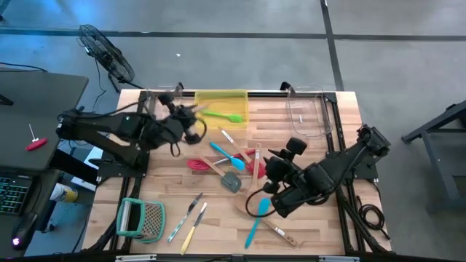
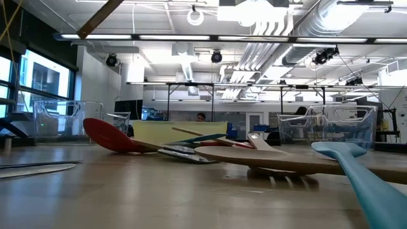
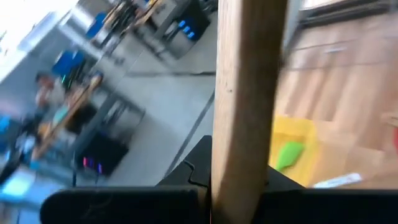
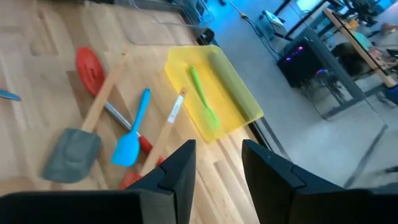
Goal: Pick & Place Kitchen Items
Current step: Put the right wooden spork ladle into the left transparent bin
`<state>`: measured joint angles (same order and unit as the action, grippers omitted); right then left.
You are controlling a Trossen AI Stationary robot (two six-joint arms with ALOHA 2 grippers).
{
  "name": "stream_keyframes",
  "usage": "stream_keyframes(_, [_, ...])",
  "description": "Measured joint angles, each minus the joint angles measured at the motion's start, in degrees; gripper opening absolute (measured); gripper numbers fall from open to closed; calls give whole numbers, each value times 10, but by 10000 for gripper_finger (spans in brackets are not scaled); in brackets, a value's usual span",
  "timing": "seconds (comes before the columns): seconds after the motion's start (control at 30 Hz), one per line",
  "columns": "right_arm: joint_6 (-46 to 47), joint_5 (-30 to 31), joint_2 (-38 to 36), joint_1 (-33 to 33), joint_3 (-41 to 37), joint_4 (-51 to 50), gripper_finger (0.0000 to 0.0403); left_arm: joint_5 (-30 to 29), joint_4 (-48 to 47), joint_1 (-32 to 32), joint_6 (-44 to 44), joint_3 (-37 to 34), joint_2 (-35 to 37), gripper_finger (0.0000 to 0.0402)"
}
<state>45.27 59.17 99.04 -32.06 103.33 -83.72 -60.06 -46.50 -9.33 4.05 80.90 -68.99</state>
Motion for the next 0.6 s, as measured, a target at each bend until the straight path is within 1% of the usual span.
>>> stream_keyframes(0.1, [0, -1, 0, 13, -14, 0, 123, 1, -35, 47, -65, 0, 16, 15])
stream_keyframes(0.17, [0, -5, 0, 21, -24, 0, 123, 17, -60, 87, -101, 1, 24, 15])
stream_keyframes(0.2, [0, -6, 0, 25, -29, 0, 123, 32, -69, 109, -116, 1, 27, 15])
stream_keyframes(0.27, [2, -4, 0, 31, -40, 0, 121, 81, -79, 157, -137, 1, 30, 15])
stream_keyframes(0.33, [2, -4, 0, 36, -49, 1, 118, 138, -79, 208, -143, 1, 31, 15])
stream_keyframes(0.4, [3, -3, 0, 38, -58, 1, 114, 183, -77, 255, -144, 1, 32, 15])
stream_keyframes(0.5, [13, -1, 0, 41, -71, 1, 110, 228, -77, 318, -144, 1, 31, 15])
stream_keyframes(0.6, [22, 8, 0, 40, -86, 1, 106, 256, -78, 375, -144, 1, 31, 15])
